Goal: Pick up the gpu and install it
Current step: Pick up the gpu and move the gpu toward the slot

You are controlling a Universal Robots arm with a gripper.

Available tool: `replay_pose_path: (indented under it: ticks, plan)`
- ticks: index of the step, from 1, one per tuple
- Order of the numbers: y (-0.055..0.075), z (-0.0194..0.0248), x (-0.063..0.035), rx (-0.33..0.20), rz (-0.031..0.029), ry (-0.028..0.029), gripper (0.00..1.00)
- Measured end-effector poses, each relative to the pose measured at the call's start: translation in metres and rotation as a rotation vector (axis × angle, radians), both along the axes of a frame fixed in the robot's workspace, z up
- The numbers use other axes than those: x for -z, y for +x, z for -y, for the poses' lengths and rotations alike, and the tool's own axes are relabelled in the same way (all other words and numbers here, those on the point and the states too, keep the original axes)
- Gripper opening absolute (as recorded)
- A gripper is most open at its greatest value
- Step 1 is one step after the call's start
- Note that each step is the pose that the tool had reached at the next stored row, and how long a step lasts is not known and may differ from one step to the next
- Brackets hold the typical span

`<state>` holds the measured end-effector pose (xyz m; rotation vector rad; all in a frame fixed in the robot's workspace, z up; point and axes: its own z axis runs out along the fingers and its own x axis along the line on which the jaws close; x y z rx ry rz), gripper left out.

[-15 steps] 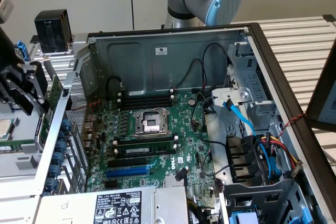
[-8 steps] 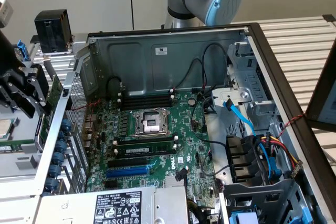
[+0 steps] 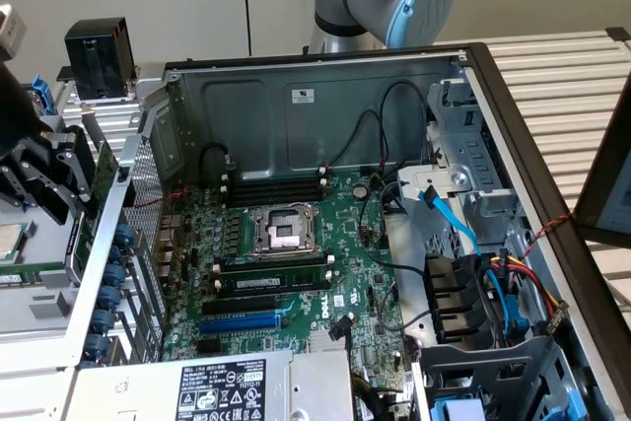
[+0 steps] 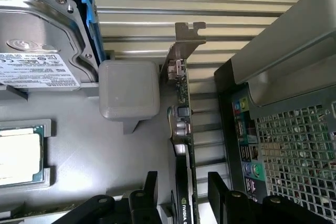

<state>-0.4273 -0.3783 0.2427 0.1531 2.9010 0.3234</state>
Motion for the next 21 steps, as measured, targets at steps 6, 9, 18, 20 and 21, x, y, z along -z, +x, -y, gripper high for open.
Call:
replay_pose_path:
  ticks: [6,9,18,20,21]
  plan:
    - [0.002,0.0001,0.0092,-0.008,-0.0004,0.0055,0.51]
    - [0.004,0.0000,0.0116,-0.008,-0.0007,0.0057,0.51]
    - [0.008,-0.0016,0.0120,-0.008,-0.0296,0.0011,0.51]
    - [0.009,-0.0025,0.0121,-0.007,-0.0477,-0.0054,0.51]
    - [0.009,-0.0028,0.0120,-0.007,-0.0483,-0.0069,0.51]
